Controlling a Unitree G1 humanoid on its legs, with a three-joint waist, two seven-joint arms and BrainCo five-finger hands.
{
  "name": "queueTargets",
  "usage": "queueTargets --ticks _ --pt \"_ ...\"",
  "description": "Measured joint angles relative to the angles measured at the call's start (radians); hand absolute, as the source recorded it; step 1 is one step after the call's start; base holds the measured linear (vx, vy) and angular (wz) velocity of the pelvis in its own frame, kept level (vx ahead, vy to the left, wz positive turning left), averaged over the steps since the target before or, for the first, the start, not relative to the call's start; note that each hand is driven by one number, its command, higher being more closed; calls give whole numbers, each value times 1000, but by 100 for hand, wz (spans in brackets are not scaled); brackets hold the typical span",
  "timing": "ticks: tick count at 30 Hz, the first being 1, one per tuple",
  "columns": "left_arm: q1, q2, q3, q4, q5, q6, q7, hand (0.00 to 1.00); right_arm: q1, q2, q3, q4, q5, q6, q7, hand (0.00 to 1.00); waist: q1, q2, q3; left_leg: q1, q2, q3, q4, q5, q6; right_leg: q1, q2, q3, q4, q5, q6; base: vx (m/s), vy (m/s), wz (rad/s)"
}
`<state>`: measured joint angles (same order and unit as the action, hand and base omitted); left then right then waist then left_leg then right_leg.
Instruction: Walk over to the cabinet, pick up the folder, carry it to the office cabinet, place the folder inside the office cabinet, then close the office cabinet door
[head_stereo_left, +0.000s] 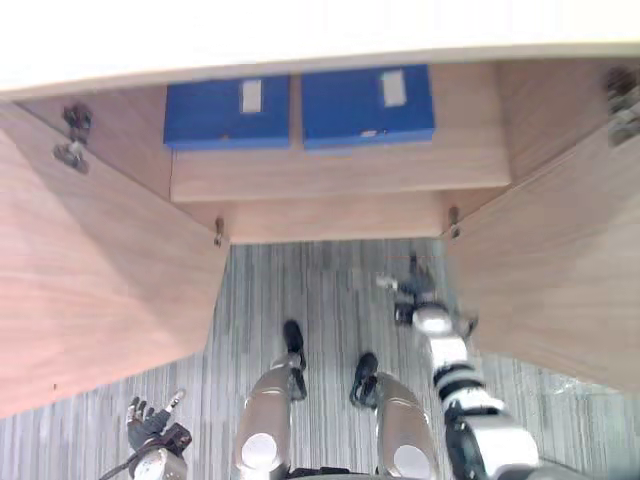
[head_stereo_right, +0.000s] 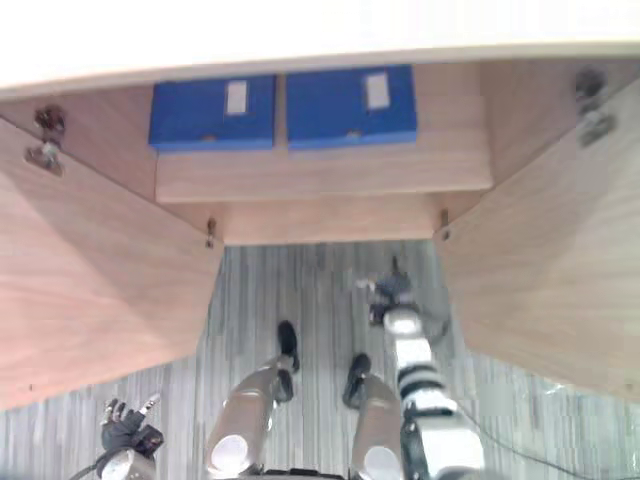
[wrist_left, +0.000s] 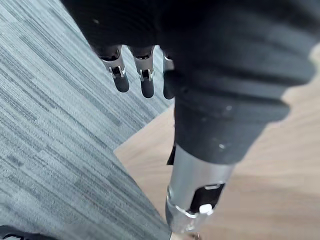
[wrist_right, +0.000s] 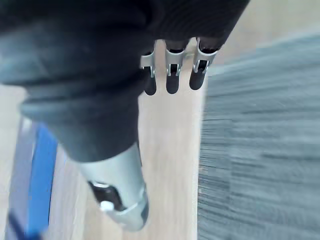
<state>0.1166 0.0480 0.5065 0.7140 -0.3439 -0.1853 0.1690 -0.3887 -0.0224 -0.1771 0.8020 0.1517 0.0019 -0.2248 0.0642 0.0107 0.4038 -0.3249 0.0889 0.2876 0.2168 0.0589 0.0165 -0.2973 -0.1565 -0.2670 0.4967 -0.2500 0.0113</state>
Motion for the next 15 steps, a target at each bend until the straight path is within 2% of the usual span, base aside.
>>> queueTargets --ticks 1,3,5,7,8,9,10,11,12,13,14,15 --pt "-5 -5 5 30 24 4 2 0 77 34 -35 30 113 -24 4 0 -7 -12 -22 35 6 12 -1 -5 -2 40 8 5 -26 5 7 105 18 -31" --pt "-11 -14 26 87 55 19 8 0 195 77 -66 63 228 -49 18 0 -7 -32 -66 91 23 50 -4 -26 -3 91 22 24 -66 16 24 99 25 -52" --pt "-20 -44 71 135 94 33 22 0 306 97 -76 89 293 -67 46 0 -9 -43 -123 145 35 93 -11 -43 -10 133 21 24 -101 32 36 123 53 -79" --pt "-27 -81 92 174 152 41 29 0 392 100 -108 116 372 -81 79 0 -12 -43 -170 221 40 143 -30 -61 -18 177 18 21 -115 43 45 108 57 -98" --pt "-36 -106 83 222 197 42 31 0 423 94 -160 151 439 -103 112 0 -18 -32 -221 281 61 196 -52 -75 -23 194 14 -26 -111 64 66 49 30 -90" --pt "-38 -108 75 229 200 42 31 0 423 92 -169 157 456 -106 115 0 -18 -30 -227 291 66 205 -57 -76 -24 194 13 -46 -107 70 70 23 11 -115" --pt "-44 -119 45 242 217 42 31 0 423 81 -200 183 502 -111 136 0 -21 -21 -240 327 91 239 -65 -87 -26 193 -13 -157 -71 65 56 -3 -11 -70" --pt "-49 -118 34 249 224 39 30 0 427 78 -217 192 545 -111 147 0 -21 -22 -246 343 100 254 -66 -89 -28 196 -46 -226 -37 58 44 -18 -17 -84" --pt "-60 -113 4 262 232 38 30 0 435 68 -263 218 640 -112 167 0 -23 -16 -260 372 128 278 -63 -93 -38 213 -139 -343 48 51 31 -4 -25 -49" --pt "-60 -114 -9 261 235 38 29 0 437 64 -278 226 666 -112 170 0 -23 -13 -264 382 140 285 -61 -93 -47 219 -170 -367 66 52 29 0 -53 -45" --pt "-56 -112 -32 261 239 36 27 0 442 59 -297 241 710 -111 176 0 -24 -14 -278 384 162 298 -51 -93 -63 222 -216 -390 69 66 10 55 -174 -49" --pt "-62 -92 -61 263 242 33 20 0 439 58 -351 275 758 -116 184 0 -23 -36 -293 396 172 316 -36 -92 -109 235 -251 -403 5 186 5 72 -212 -62"
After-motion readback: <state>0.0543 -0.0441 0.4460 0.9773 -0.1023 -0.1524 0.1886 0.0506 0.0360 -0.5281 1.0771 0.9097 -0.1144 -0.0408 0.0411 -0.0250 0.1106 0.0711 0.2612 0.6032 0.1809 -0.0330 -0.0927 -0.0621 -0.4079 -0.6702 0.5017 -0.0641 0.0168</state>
